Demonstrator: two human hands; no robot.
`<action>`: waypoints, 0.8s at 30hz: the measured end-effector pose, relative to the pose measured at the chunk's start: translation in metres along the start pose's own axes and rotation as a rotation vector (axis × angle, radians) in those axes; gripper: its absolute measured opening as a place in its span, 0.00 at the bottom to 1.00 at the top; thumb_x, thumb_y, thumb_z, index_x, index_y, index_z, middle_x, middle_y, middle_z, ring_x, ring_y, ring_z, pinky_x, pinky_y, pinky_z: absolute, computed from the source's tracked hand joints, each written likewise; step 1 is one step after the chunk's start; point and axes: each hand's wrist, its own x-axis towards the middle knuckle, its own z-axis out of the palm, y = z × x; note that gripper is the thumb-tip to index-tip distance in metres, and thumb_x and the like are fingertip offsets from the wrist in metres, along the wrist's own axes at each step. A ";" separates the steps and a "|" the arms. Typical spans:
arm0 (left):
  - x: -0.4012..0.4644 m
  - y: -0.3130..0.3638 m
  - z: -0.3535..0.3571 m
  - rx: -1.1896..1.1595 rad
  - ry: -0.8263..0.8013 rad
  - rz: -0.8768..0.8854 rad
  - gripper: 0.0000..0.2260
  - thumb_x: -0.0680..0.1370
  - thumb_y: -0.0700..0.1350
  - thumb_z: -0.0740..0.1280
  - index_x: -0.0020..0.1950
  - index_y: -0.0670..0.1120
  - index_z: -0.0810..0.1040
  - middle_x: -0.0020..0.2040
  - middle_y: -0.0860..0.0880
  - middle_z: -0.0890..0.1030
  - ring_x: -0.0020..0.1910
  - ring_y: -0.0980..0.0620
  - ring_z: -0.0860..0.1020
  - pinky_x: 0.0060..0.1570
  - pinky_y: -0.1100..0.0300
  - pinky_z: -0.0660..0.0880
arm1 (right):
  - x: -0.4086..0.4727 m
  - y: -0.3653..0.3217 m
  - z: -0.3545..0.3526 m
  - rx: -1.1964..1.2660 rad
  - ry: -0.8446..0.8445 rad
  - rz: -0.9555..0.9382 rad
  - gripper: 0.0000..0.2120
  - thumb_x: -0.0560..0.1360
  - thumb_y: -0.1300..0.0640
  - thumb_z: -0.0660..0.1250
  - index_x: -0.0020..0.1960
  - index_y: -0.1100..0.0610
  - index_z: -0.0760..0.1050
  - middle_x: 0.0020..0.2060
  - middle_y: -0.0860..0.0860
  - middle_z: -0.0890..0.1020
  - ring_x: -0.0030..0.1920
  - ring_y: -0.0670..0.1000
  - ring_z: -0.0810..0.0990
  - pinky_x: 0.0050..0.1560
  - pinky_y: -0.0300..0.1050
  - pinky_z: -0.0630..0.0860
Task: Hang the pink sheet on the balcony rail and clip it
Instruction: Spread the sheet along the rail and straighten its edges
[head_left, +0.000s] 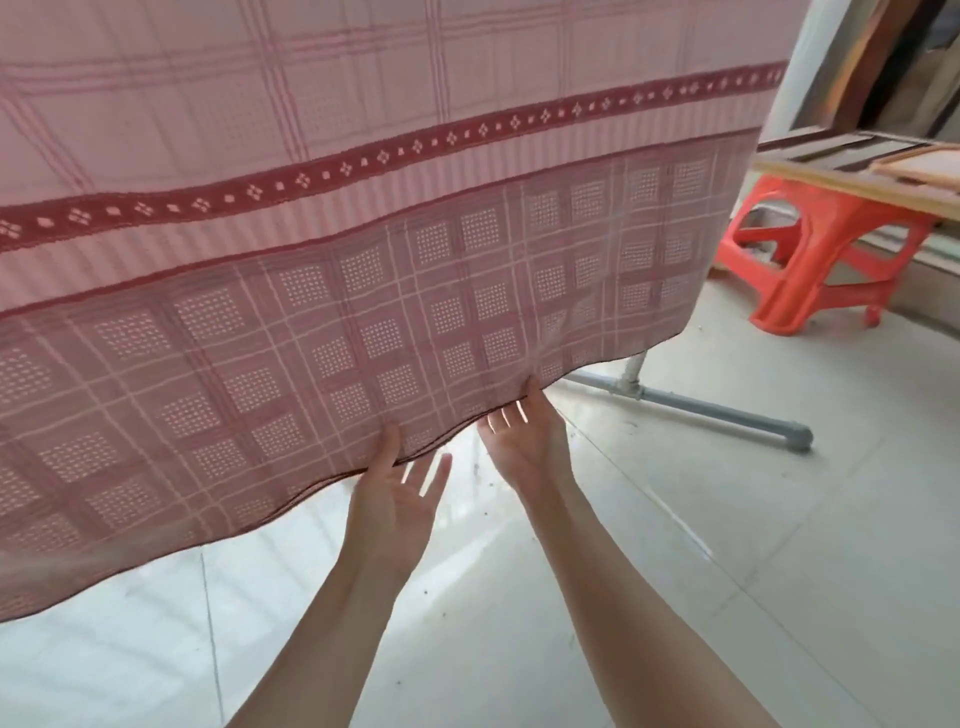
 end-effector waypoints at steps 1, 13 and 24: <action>0.005 -0.003 0.003 0.019 0.011 0.021 0.05 0.75 0.44 0.66 0.50 0.51 0.78 0.52 0.54 0.80 0.55 0.52 0.78 0.56 0.51 0.74 | 0.008 -0.010 0.001 0.011 -0.017 0.001 0.10 0.78 0.57 0.60 0.45 0.56 0.79 0.47 0.52 0.79 0.53 0.52 0.77 0.57 0.49 0.73; 0.031 0.001 0.000 0.164 0.261 0.263 0.05 0.77 0.41 0.64 0.45 0.51 0.77 0.35 0.59 0.82 0.45 0.58 0.78 0.49 0.59 0.73 | 0.071 -0.108 -0.015 -0.037 0.007 -0.084 0.06 0.76 0.60 0.64 0.52 0.58 0.76 0.50 0.50 0.78 0.57 0.50 0.76 0.67 0.47 0.68; 0.041 -0.010 0.008 0.211 0.254 0.269 0.05 0.77 0.42 0.63 0.45 0.52 0.76 0.34 0.60 0.82 0.46 0.58 0.78 0.50 0.58 0.74 | 0.070 -0.140 -0.035 -0.076 0.068 -0.210 0.05 0.77 0.67 0.60 0.48 0.64 0.74 0.45 0.54 0.77 0.48 0.50 0.77 0.51 0.44 0.76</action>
